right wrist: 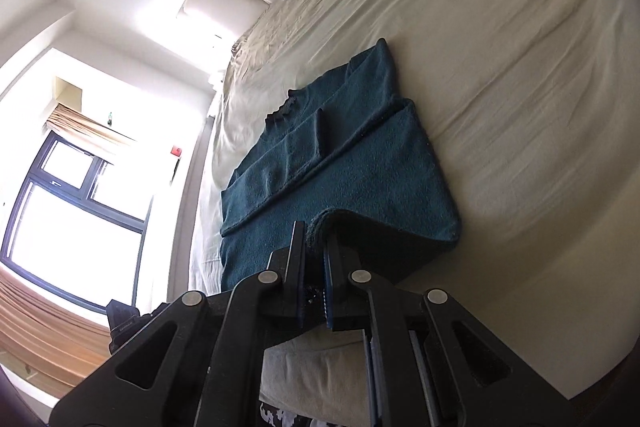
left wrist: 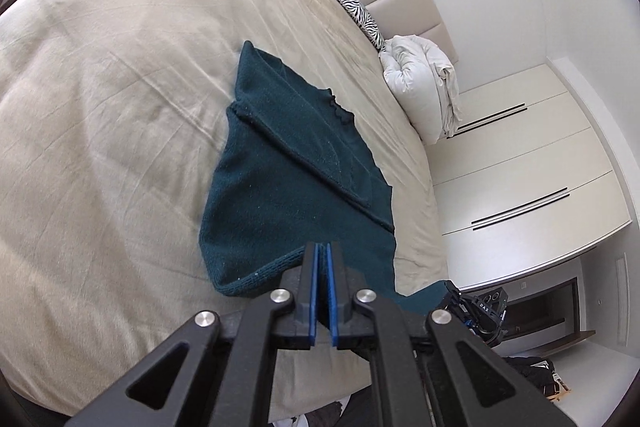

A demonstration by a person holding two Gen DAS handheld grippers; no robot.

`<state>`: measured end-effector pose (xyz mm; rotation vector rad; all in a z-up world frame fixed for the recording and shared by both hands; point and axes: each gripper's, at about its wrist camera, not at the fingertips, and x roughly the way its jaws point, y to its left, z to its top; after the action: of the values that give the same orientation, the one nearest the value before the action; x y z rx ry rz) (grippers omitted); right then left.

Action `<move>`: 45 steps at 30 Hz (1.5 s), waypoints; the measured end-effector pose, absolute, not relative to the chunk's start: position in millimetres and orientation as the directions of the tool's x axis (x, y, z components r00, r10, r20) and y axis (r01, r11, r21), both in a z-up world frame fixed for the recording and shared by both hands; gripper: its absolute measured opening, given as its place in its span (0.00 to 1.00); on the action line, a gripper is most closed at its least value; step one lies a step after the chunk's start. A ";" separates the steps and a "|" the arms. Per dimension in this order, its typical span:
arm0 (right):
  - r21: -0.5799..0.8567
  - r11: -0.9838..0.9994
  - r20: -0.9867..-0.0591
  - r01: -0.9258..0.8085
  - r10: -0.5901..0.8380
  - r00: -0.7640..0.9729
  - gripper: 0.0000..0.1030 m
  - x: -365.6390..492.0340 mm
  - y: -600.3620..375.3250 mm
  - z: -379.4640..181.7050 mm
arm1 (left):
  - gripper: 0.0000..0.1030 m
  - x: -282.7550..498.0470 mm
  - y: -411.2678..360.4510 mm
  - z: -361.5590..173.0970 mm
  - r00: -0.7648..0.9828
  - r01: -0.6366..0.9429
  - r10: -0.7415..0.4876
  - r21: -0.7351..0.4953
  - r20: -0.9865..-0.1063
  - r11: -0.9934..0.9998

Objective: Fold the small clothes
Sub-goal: 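Grasp the hem of the folded strip with both grippers, then lift the hem and fold it toward the collar with both grippers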

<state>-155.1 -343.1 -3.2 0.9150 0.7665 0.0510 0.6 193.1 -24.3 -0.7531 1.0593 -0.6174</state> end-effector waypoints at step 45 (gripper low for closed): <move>0.605 0.730 -0.671 0.318 0.253 0.697 0.07 7.4 -361.5 -40.3 | 0.58 148.6 85.8 -70.0 0.478 0.321 -0.359 -0.221 -0.802 0.921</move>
<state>7.4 -361.5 -40.3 0.7738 0.8202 -0.0406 148.6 85.8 -70.0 -0.0419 0.9891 -0.4151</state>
